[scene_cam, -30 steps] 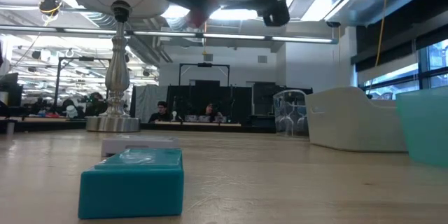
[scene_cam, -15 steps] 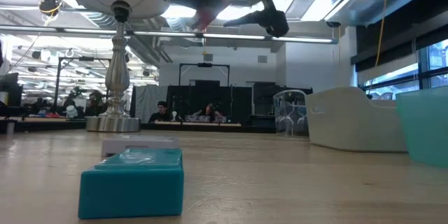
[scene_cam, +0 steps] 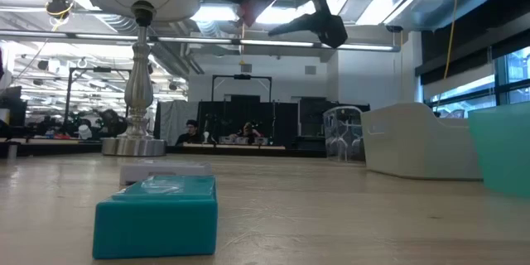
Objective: Pick & Place Office items
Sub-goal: Put the left red charger adapter into the white bin
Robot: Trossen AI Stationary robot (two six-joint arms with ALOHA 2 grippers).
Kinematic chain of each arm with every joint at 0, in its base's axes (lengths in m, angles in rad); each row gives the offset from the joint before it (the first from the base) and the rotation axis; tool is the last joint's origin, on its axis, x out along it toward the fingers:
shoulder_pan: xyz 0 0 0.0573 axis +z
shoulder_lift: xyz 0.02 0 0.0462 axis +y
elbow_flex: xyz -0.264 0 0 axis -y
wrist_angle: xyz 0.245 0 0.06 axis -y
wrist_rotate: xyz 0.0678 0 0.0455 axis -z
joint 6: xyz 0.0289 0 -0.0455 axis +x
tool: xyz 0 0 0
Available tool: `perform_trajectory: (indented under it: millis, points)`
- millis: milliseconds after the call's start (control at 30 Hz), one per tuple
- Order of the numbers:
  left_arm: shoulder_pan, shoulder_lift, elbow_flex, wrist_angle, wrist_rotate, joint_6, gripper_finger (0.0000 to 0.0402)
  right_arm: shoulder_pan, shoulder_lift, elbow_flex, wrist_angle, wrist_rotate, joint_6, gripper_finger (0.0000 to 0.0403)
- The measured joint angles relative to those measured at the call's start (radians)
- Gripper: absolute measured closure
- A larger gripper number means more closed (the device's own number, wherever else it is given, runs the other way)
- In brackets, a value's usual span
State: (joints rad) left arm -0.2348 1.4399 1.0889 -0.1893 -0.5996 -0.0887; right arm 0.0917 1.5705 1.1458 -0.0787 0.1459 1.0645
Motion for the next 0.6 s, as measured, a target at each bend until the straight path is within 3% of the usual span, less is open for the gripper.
perform_trajectory:
  millis: [267, 533, 600]
  points:
    - [0.001, 0.001, 0.0, 0.006, -0.001, 0.045, 0.0196, 0.001, 0.0, 0.002, 0.008, 0.0, 0.001, 0.0158]
    - [0.001, -0.002, 0.001, 0.017, -0.009, 0.05, 0.0139, -0.002, 0.001, -0.002, -0.002, 0.008, -0.034, 0.0281]
    - [0.002, -0.002, 0.001, 0.017, -0.01, 0.05, 0.0135, -0.001, 0.0, -0.001, 0.004, 0.006, -0.045, 0.0282]
